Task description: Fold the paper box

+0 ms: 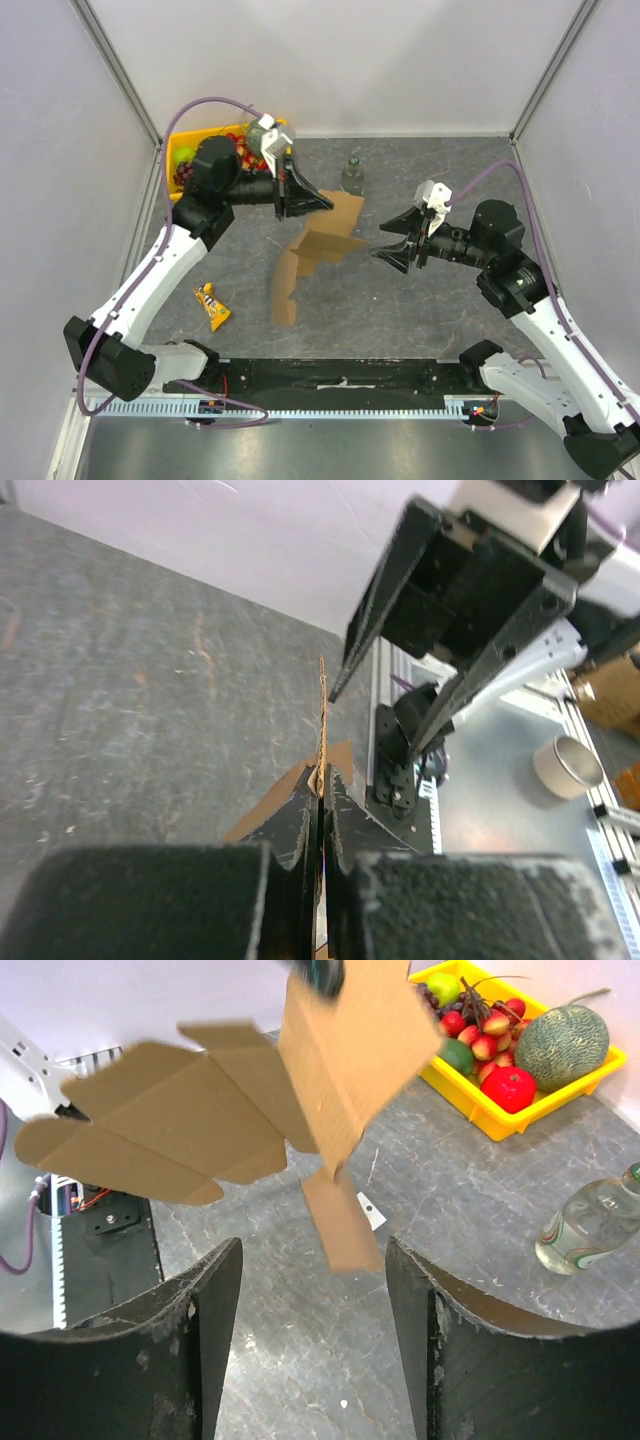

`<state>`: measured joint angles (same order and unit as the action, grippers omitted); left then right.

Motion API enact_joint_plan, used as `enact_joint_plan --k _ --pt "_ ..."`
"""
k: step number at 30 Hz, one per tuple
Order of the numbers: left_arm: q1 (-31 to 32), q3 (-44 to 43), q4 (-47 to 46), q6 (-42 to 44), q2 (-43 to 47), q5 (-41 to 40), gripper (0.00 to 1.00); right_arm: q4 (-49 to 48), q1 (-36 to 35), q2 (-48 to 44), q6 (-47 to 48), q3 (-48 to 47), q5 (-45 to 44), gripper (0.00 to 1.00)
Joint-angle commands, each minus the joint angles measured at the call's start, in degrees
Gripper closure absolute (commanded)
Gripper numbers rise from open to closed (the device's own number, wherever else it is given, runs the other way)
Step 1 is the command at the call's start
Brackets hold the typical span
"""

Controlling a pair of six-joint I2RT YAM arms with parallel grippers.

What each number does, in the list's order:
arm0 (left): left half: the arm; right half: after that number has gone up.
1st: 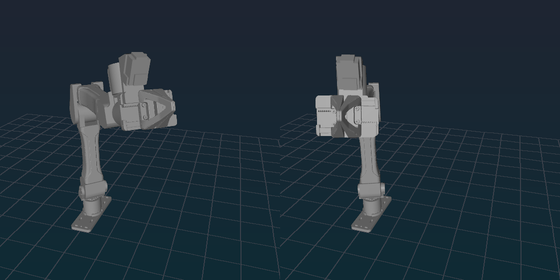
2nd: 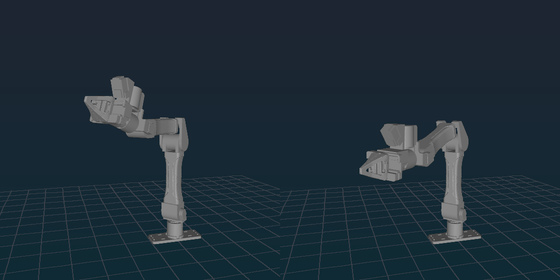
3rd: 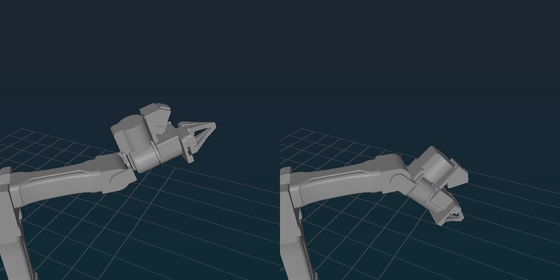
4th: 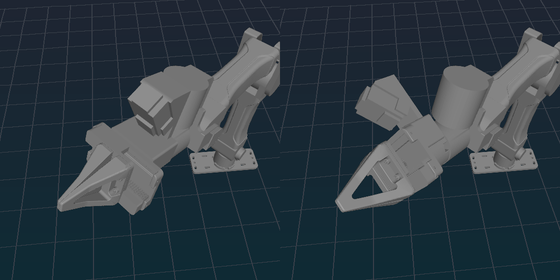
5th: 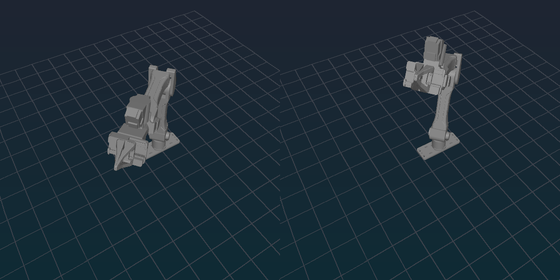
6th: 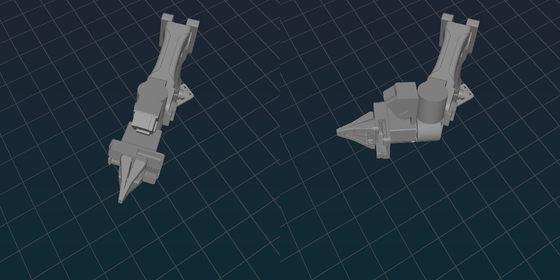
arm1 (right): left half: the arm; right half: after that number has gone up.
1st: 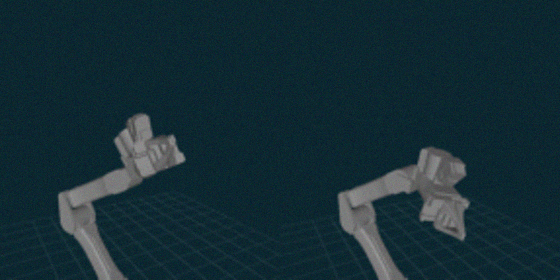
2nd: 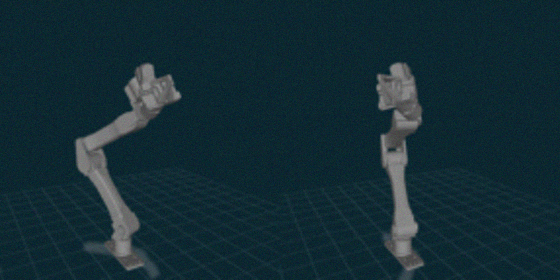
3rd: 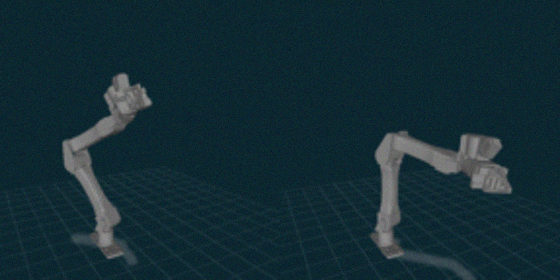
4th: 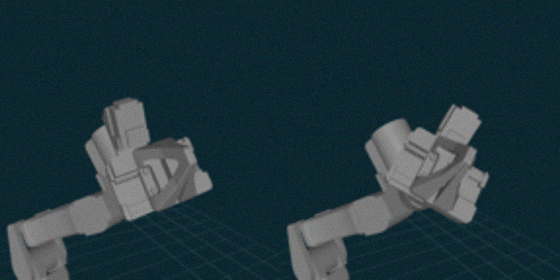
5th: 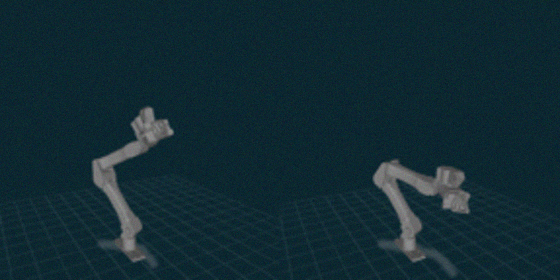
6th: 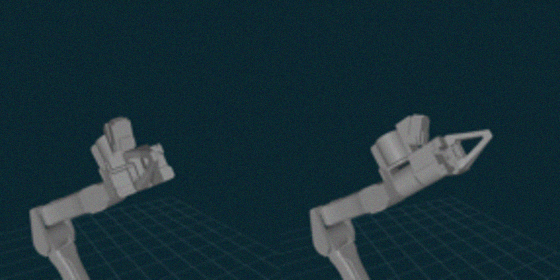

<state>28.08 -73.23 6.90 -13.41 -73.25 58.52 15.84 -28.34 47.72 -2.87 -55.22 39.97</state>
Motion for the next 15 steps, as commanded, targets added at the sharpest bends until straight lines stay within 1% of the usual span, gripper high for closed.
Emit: enact_joint_plan --k 1,3,6,11,15 --pt "-5.65 -2.88 -9.96 -12.94 3.73 -0.34 0.98 -9.33 -0.23 -0.97 0.58 3.27 -1.74 0.32" --pt "-7.06 -3.41 -11.63 -15.41 3.82 0.36 0.98 -10.9 -0.23 -0.79 1.47 4.41 -1.55 0.31" --pt "-7.95 -4.63 -13.31 -18.22 3.73 1.77 0.98 -14.42 -0.23 0.0 1.99 6.26 -3.66 0.28" --pt "-7.95 -6.39 -13.4 -20.95 3.91 2.38 0.98 -23.64 -0.23 2.02 4.98 9.34 -4.54 0.25" --pt "-8.12 -7.63 -12.35 -22.18 4.35 2.56 0.98 -27.34 -0.14 3.42 7.53 9.96 -5.6 0.23"
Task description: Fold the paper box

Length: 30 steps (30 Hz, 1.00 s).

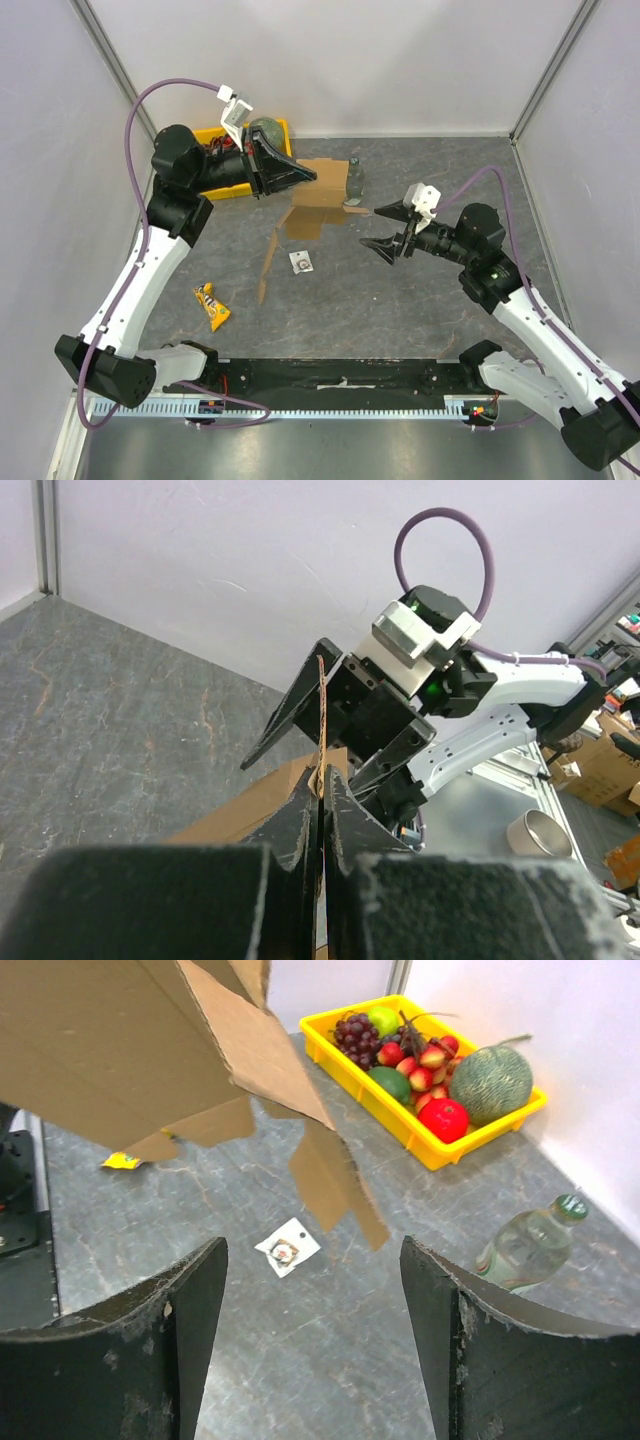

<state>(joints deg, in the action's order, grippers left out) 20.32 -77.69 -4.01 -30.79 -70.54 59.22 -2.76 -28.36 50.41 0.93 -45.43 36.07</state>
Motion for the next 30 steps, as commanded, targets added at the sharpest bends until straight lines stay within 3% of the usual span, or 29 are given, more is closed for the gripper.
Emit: enact_joint_plan --k 1,9,17,25,30 --pt "-0.54 -3.43 -1.26 -5.07 1.64 1.78 0.98 -9.44 -0.2 1.09 4.25 0.25 -1.54 0.23" --pt "-0.8 -4.93 -1.09 -8.59 1.55 1.86 0.98 -14.54 -0.21 3.11 4.52 0.43 1.1 0.23" --pt "-0.8 -4.93 -7.32 -14.82 1.37 2.04 0.98 -24.12 -0.21 4.96 -3.19 2.54 5.05 0.26" --pt "-0.72 -4.66 -15.4 -22.9 1.02 0.72 0.98 -33.61 -0.21 7.15 -10.41 4.29 7.52 0.35" --pt "-0.89 -4.93 -18.14 -25.72 0.76 0.72 0.98 -36.43 -0.2 8.73 -12.26 4.21 7.43 0.47"
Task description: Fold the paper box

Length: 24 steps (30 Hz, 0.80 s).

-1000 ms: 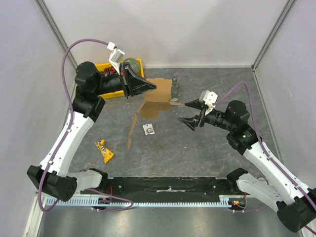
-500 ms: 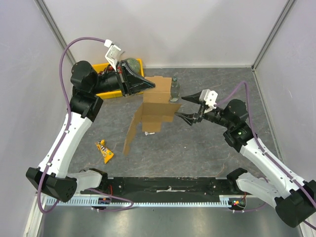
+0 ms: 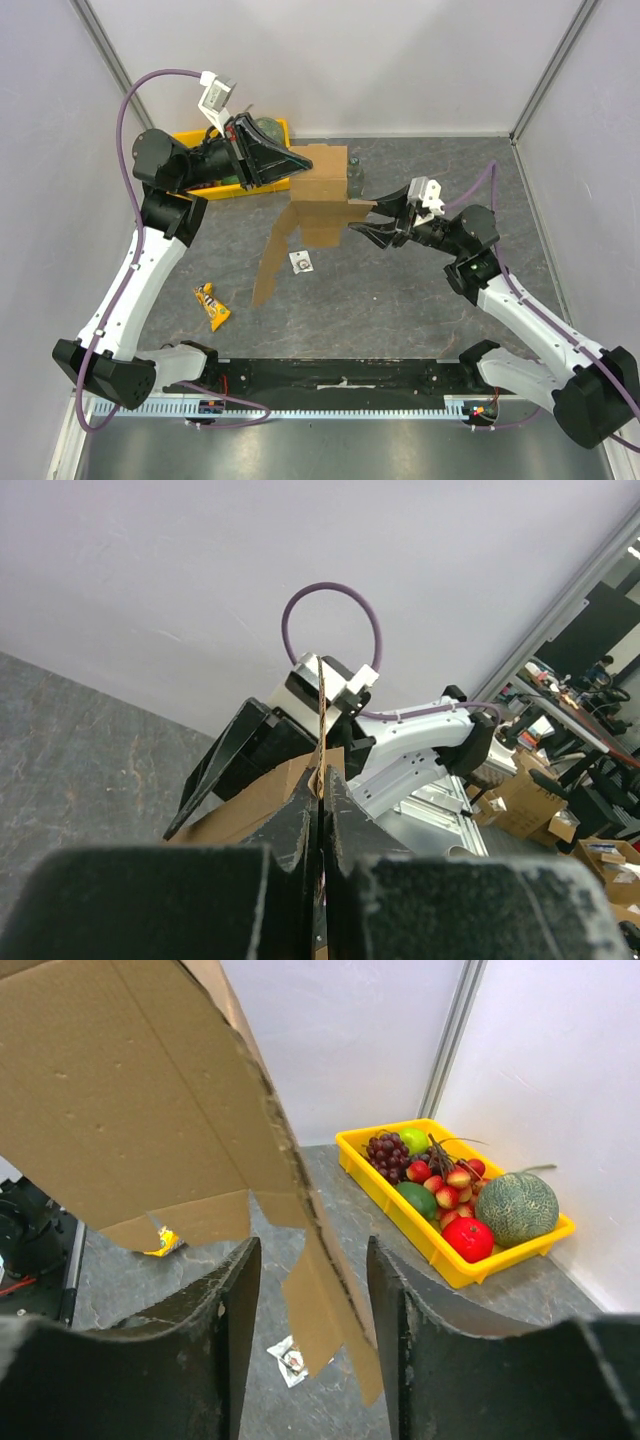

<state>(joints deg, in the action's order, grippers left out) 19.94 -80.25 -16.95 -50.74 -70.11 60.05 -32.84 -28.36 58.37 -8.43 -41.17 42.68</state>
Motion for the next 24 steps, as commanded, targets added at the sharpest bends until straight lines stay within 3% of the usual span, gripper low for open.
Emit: enact_joint_plan --k 1,13,19,24 --pt "-0.43 -2.37 -5.37 -6.12 0.32 -0.2 0.98 -6.79 -0.21 0.96 -3.09 -0.05 0.83 0.48" --pt "-1.75 0.61 -5.72 -6.21 1.73 -2.48 0.98 -2.77 -0.21 3.15 -5.55 -2.86 2.68 0.8" --pt "-4.82 4.57 -5.46 -4.81 3.92 -5.12 0.86 4.96 -0.21 0.08 -3.27 -4.88 1.54 0.96" --pt "-6.93 6.68 -0.56 0.89 5.15 -7.49 0.69 24.36 -0.21 -0.63 -1.86 -13.39 -5.13 1.0"
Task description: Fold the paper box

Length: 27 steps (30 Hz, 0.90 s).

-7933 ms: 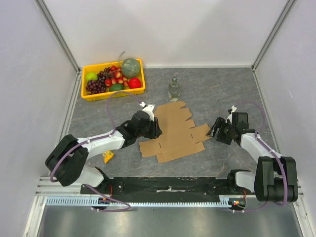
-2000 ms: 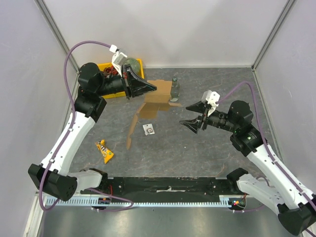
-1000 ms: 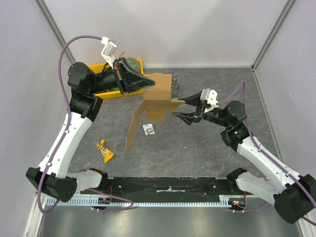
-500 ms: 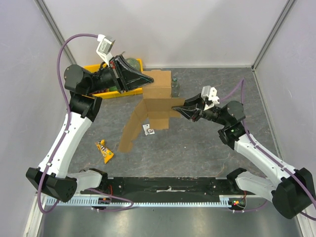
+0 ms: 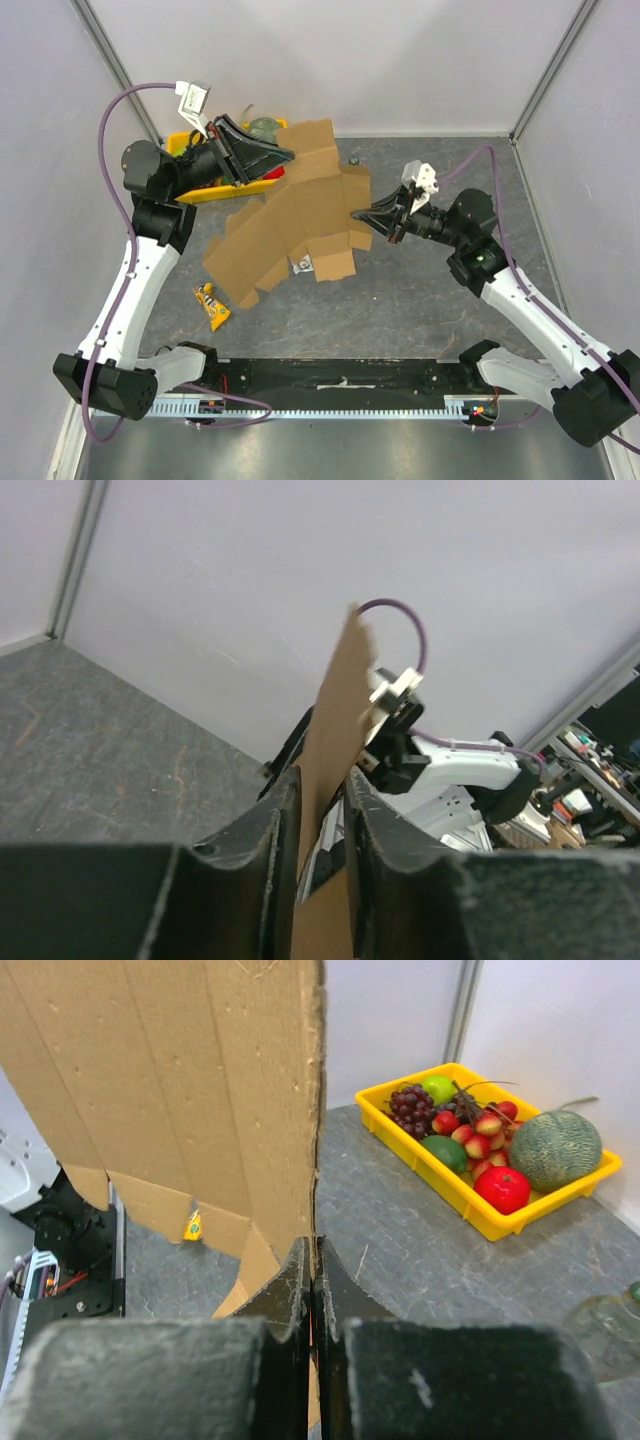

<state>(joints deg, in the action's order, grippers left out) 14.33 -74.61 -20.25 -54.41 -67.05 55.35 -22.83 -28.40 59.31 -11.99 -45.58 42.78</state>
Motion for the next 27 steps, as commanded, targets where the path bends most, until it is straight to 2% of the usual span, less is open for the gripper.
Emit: enact_joint_plan --k 1,5,9,10,13,15,16,22,27 --pt "-1.41 1.04 5.2 7.1 2.62 -3.93 0.67 19.26 -0.16 -1.04 2.4 -10.91 -5.86 1.0" --pt "-1.41 2.36 14.96 16.52 3.94 -8.85 0.65 37.2 -0.25 1.33 2.67 -18.91 -9.99 1.0" --pt "-1.41 7.62 18.4 21.44 5.69 -12.72 0.6 50.75 -0.16 3.35 1.97 -22.27 -13.34 1.0" --pt "-1.41 9.46 18.75 22.15 6.22 -13.6 0.55 53.3 -0.16 4.05 1.79 -22.18 -13.52 1.0" --pt "-1.32 14.04 19.9 24.79 7.63 -18.42 0.24 60.95 -0.16 6.25 1.97 -20.87 -13.69 1.0" --pt "-1.41 15.98 21.81 26.54 8.24 -22.11 0.1 63.51 -0.16 7.66 1.88 -19.29 -13.34 1.0" --pt "-1.49 16.68 22.53 27.07 8.33 -24.39 0.07 64.22 -0.16 8.45 2.14 -18.67 -13.08 1.0" --pt "-1.41 18.71 26.13 30.59 8.77 -34.24 0.04 71.24 -0.16 15.73 5.83 -18.92 -16.76 1.0" --pt "-1.41 19.68 27.54 32.35 9.92 -36.54 0.03 75.55 -0.16 21.98 6.89 -21.91 -22.99 1.0"
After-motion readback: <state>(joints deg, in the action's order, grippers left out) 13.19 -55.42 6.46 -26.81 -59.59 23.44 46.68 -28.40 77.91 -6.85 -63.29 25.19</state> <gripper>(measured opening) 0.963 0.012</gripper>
